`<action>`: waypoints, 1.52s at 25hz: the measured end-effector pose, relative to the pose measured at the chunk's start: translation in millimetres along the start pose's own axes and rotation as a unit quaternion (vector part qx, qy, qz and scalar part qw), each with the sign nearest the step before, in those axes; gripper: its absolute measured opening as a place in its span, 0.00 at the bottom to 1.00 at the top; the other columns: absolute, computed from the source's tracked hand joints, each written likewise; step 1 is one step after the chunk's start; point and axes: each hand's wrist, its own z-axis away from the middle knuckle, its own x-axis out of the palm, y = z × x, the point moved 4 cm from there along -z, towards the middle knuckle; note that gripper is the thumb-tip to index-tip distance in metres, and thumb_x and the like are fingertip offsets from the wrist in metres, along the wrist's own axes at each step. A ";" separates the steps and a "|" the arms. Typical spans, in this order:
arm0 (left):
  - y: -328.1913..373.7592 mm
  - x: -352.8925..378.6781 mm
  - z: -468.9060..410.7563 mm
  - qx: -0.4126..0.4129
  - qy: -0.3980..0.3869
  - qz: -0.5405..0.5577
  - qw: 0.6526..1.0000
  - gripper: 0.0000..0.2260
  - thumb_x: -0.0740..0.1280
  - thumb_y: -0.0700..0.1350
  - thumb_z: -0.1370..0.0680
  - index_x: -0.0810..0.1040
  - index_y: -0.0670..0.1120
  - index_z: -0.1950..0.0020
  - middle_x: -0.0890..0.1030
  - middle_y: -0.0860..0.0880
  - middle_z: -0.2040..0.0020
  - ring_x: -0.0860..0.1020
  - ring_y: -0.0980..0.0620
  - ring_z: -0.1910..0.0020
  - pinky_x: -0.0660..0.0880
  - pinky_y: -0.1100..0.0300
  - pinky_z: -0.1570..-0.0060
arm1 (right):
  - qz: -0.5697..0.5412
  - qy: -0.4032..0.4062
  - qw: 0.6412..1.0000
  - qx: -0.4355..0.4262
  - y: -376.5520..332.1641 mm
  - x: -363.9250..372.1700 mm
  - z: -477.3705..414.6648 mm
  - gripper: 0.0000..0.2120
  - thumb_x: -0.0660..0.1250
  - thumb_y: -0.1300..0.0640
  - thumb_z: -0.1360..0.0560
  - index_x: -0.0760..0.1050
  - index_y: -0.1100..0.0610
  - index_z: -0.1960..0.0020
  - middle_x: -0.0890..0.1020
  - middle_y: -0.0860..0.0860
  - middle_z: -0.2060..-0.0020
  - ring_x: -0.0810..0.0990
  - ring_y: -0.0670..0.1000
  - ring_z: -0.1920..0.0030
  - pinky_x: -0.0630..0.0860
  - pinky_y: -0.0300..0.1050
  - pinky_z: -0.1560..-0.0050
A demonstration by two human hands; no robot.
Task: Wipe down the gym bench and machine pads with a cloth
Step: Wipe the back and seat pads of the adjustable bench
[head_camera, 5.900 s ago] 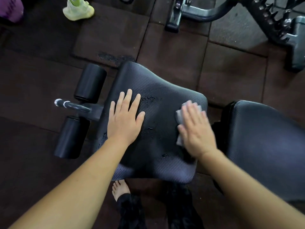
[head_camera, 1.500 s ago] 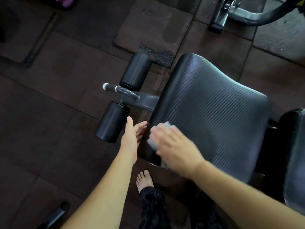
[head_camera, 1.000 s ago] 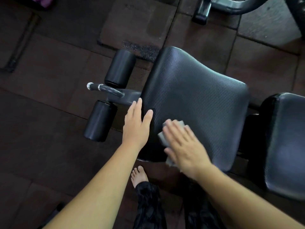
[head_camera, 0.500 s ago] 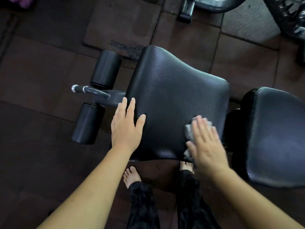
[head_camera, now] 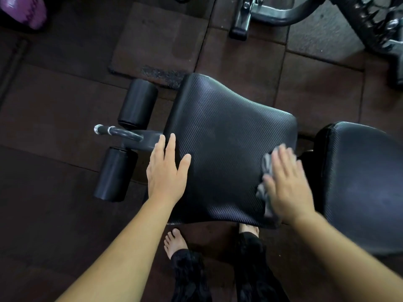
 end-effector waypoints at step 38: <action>95.7 29.6 11.5 -0.055 -0.034 -0.070 0.995 0.18 0.72 0.59 0.24 0.77 0.50 0.40 0.78 0.51 0.43 0.74 0.45 0.40 0.72 0.50 0.42 | -0.106 -0.163 0.978 -0.078 -81.6 -60.3 -122.1 0.12 0.72 0.49 0.29 0.79 0.54 0.49 0.73 0.50 0.49 0.62 0.51 0.49 0.72 0.49 0.45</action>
